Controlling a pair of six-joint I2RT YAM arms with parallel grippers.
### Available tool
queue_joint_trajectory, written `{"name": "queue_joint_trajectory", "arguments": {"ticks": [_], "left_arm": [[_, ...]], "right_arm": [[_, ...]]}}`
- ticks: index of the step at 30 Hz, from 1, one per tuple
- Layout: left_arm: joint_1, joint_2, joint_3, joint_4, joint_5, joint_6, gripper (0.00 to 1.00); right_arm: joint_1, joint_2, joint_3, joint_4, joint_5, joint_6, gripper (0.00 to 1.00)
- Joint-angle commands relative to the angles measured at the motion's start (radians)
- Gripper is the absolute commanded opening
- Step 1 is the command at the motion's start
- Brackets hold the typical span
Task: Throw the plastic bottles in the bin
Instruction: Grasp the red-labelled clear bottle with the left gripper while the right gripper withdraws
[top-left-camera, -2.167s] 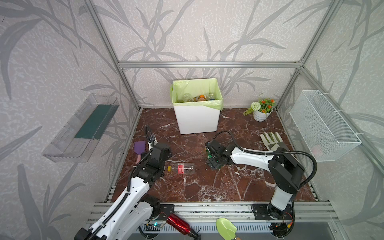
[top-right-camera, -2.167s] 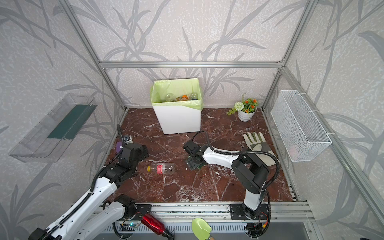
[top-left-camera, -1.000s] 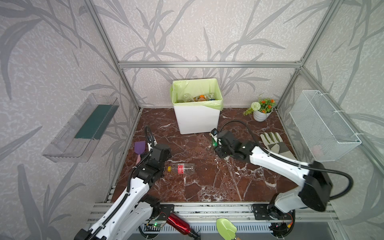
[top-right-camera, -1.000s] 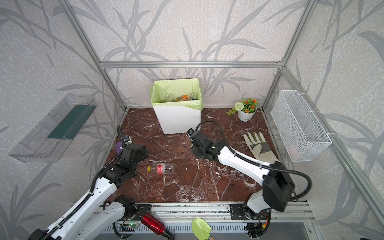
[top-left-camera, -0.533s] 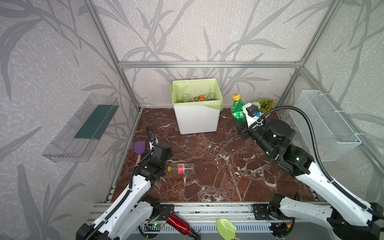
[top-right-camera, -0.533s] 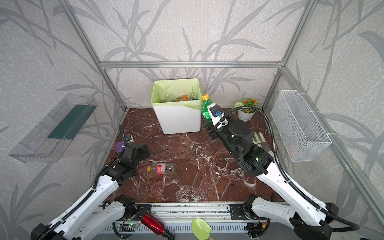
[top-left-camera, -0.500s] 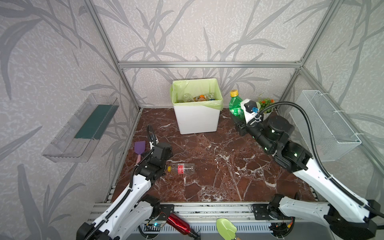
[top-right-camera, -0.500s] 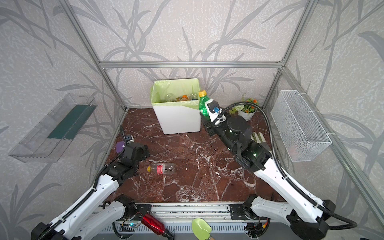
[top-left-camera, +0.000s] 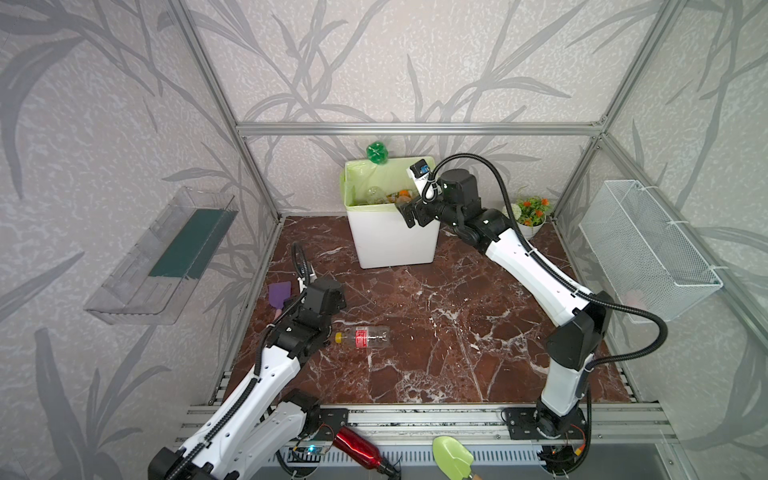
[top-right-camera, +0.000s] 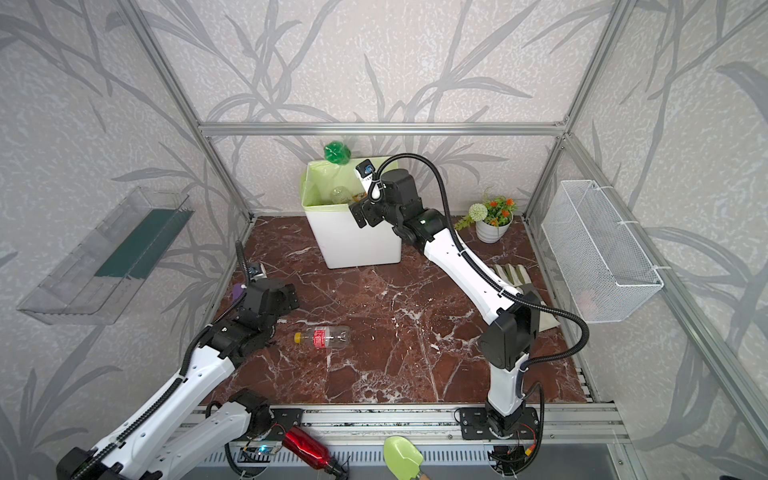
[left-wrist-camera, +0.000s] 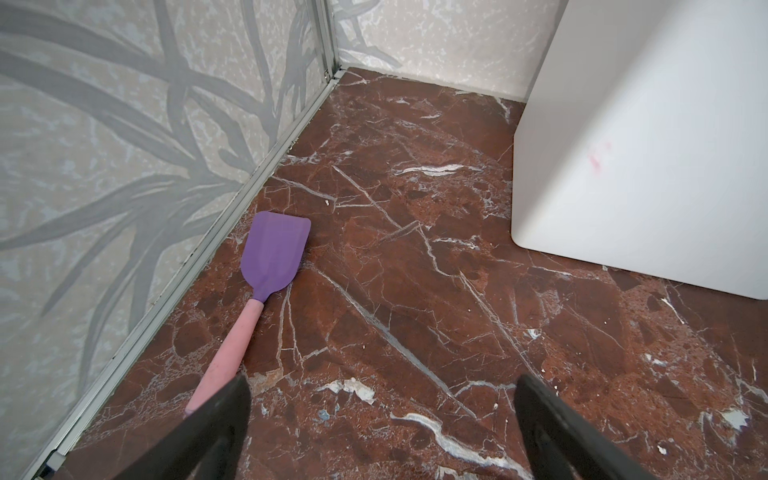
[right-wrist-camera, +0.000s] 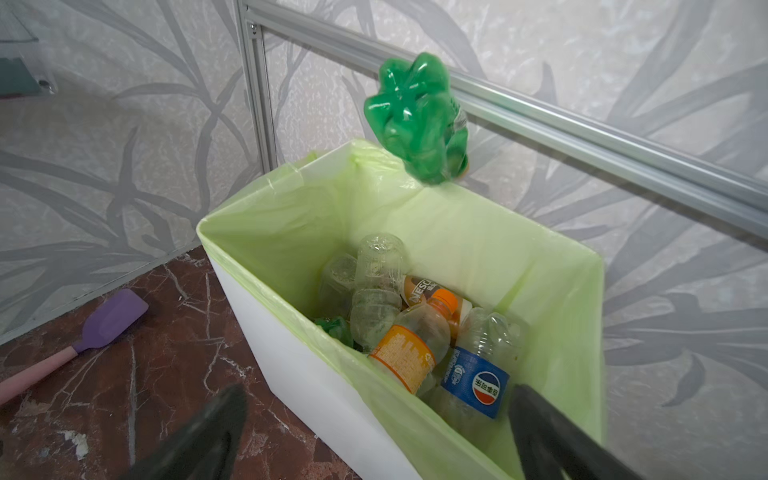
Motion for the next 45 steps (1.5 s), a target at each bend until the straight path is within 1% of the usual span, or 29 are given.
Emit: {"name": "queue_joint_trajectory", "arguments": {"ticks": [1, 3, 5, 8, 11, 14, 17, 19, 22, 23, 26, 29, 31, 33, 34, 35, 37, 38, 39, 41, 42, 44, 45], "left_arm": [[-0.005, -0.004, -0.017, -0.035, -0.02, -0.031, 0.99], [-0.006, -0.007, -0.023, -0.029, -0.018, -0.029, 0.99], [-0.007, -0.01, -0.027, -0.022, -0.016, -0.026, 0.99], [-0.008, -0.01, -0.03, -0.019, -0.023, -0.026, 0.99], [-0.009, -0.011, -0.028, -0.018, -0.02, -0.026, 0.99], [-0.01, -0.013, -0.021, -0.029, -0.025, -0.026, 0.99], [-0.02, -0.027, -0.017, -0.059, -0.031, -0.046, 0.99], [-0.04, -0.042, -0.01, -0.1, -0.031, -0.097, 0.99], [-0.094, -0.06, -0.003, -0.189, -0.007, -0.225, 0.99], [-0.121, -0.064, 0.002, -0.226, -0.011, -0.291, 0.99], [-0.219, -0.055, 0.024, -0.287, -0.008, -0.448, 0.99], [-0.329, -0.001, 0.06, -0.33, -0.037, -0.594, 0.99], [-0.404, 0.051, 0.094, -0.344, -0.065, -0.598, 0.99], [-0.463, 0.114, 0.126, -0.385, -0.116, -0.553, 0.99], [-0.476, 0.146, 0.132, -0.378, -0.116, -0.483, 0.99], [-0.481, 0.177, 0.13, -0.346, -0.089, -0.375, 0.99], [-0.482, 0.233, 0.142, -0.318, -0.045, -0.202, 0.99], [-0.484, 0.262, 0.156, -0.297, -0.014, -0.078, 0.99], [-0.486, 0.286, 0.18, -0.311, -0.014, -0.006, 0.99], [-0.492, 0.337, 0.243, -0.347, -0.038, 0.178, 0.99], [-0.494, 0.35, 0.262, -0.355, -0.053, 0.253, 0.99], [-0.496, 0.366, 0.289, -0.36, -0.045, 0.431, 0.99], [-0.497, 0.367, 0.29, -0.355, -0.052, 0.49, 0.99]], "right_arm": [[-0.002, -0.211, -0.08, 0.134, 0.041, 0.002, 0.99], [-0.002, -0.274, -0.132, 0.132, 0.082, -0.017, 0.99], [-0.012, -0.339, -0.209, 0.147, 0.085, -0.019, 0.99], [-0.02, -0.415, -0.318, 0.182, 0.122, -0.025, 0.99], [-0.038, -0.45, -0.374, 0.174, 0.12, -0.001, 0.99], [-0.046, -0.481, -0.43, 0.18, 0.147, 0.003, 0.99], [-0.068, -0.527, -0.506, 0.192, 0.144, 0.03, 0.99], [-0.079, -0.555, -0.56, 0.195, 0.146, 0.044, 0.99], [-0.098, -0.599, -0.679, 0.231, 0.163, 0.079, 0.99], [-0.11, -0.616, -0.723, 0.241, 0.163, 0.102, 0.99], [-0.142, -0.65, -0.82, 0.245, 0.161, 0.168, 0.99], [-0.158, -0.682, -0.894, 0.249, 0.151, 0.208, 0.99], [-0.163, -0.7, -0.935, 0.25, 0.149, 0.208, 0.99], [-0.179, -0.715, -0.965, 0.248, 0.143, 0.209, 0.99], [-0.195, -0.719, -0.98, 0.246, 0.13, 0.216, 0.99], [-0.212, -0.723, -0.994, 0.245, 0.117, 0.222, 0.99], [-0.245, -0.726, -1.014, 0.247, 0.089, 0.232, 0.99], [-0.261, -0.728, -1.025, 0.248, 0.08, 0.238, 0.99], [-0.27, -0.731, -1.033, 0.25, 0.074, 0.241, 0.99], [-0.293, -0.737, -1.045, 0.252, 0.065, 0.241, 0.99], [-0.303, -0.739, -1.048, 0.254, 0.06, 0.243, 0.99], [-0.322, -0.74, -1.052, 0.257, 0.044, 0.249, 0.99], [-0.326, -0.74, -1.053, 0.259, 0.039, 0.252, 0.99]]}}
